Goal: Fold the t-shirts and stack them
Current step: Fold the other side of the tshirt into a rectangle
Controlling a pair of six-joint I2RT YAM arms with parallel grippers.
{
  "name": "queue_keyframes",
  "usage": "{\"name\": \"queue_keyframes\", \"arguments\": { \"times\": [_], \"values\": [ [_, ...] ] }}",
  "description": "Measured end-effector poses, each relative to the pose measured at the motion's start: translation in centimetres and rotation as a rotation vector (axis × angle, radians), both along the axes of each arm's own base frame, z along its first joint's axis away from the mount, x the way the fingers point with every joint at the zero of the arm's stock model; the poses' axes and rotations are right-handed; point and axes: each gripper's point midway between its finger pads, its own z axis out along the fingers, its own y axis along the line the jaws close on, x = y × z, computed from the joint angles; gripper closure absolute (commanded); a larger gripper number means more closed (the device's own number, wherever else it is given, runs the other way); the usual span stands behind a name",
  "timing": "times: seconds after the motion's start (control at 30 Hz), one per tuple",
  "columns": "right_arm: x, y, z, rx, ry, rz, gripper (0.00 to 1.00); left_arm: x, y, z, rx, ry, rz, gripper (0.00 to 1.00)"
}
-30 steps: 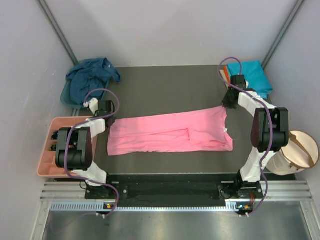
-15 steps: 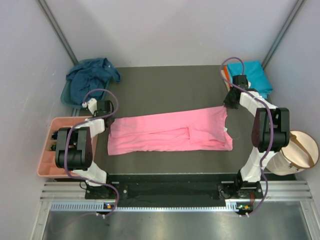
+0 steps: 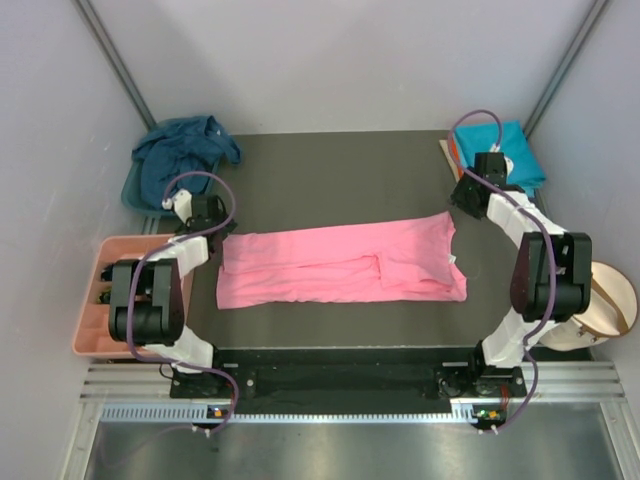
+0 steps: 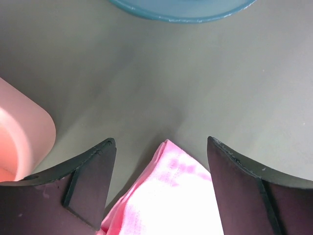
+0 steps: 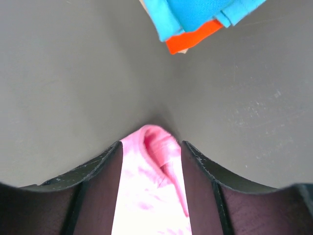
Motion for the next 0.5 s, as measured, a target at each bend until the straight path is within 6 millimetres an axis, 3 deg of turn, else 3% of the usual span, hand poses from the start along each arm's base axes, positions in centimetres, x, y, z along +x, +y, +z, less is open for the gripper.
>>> {"name": "queue_keyframes", "arguments": {
  "times": [0.2,0.3,0.5],
  "values": [
    [-0.6,0.6,3.9,0.020,-0.111,0.023,0.48,0.1,-0.1,0.6,-0.007,-0.017,-0.007,0.20],
    [-0.9,1.0,4.9,0.030,-0.139,0.039,0.48,0.2,-0.1,1.1,-0.012,-0.028,-0.016,0.22],
    [-2.3,3.5,4.9,0.041,-0.131,0.108,0.48,0.5,-0.9,2.2,-0.020,-0.066,-0.071,0.26]
  ]
}}
